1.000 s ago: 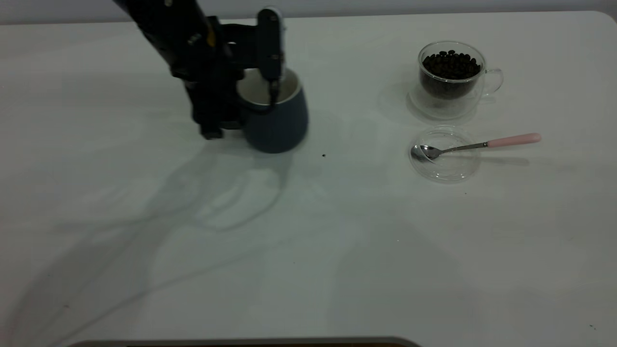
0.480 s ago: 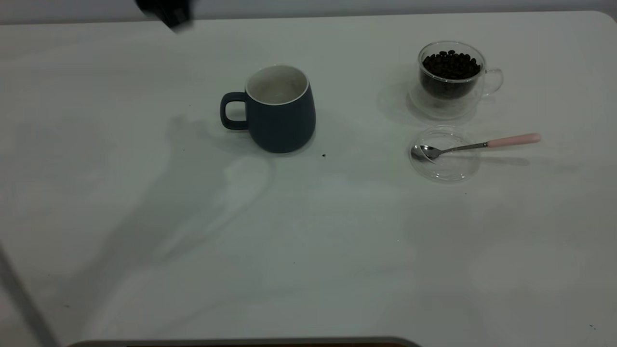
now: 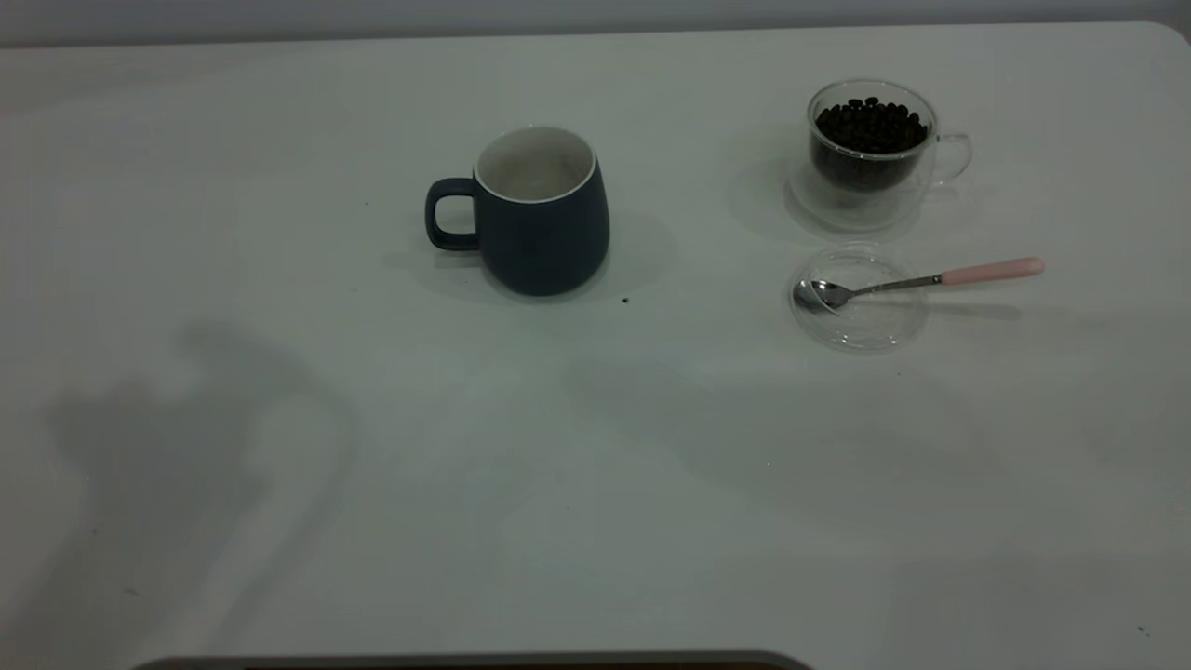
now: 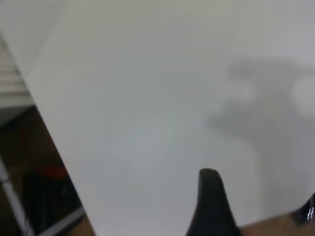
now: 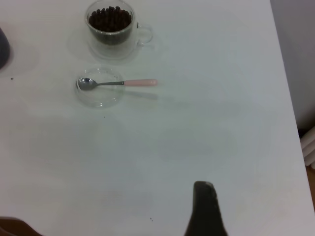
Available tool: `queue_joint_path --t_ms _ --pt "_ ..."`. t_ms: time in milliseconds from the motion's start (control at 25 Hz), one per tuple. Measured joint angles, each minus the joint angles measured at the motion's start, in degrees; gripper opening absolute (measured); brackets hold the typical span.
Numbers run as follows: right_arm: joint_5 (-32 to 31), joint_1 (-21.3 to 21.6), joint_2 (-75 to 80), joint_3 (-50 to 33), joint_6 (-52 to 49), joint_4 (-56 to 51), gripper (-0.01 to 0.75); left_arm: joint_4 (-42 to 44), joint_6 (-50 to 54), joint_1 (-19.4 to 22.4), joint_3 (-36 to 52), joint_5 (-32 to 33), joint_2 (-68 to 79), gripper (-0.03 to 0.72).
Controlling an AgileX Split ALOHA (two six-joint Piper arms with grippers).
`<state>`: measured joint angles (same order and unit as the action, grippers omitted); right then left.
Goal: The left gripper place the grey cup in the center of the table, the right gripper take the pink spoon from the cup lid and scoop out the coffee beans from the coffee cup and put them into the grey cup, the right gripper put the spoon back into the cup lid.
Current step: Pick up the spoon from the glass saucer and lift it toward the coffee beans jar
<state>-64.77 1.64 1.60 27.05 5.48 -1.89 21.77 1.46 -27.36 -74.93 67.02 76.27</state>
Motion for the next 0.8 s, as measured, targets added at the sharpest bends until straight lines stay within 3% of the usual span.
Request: queue_joint_path --t_ms 280,800 --pt "0.0 0.0 0.0 0.0 0.0 0.0 0.589 -4.92 -0.9 -0.13 4.18 0.0 -16.23 0.586" --pt "0.0 0.0 0.0 0.0 0.0 0.0 0.589 -21.77 -5.79 -0.17 30.79 0.0 -54.52 0.586"
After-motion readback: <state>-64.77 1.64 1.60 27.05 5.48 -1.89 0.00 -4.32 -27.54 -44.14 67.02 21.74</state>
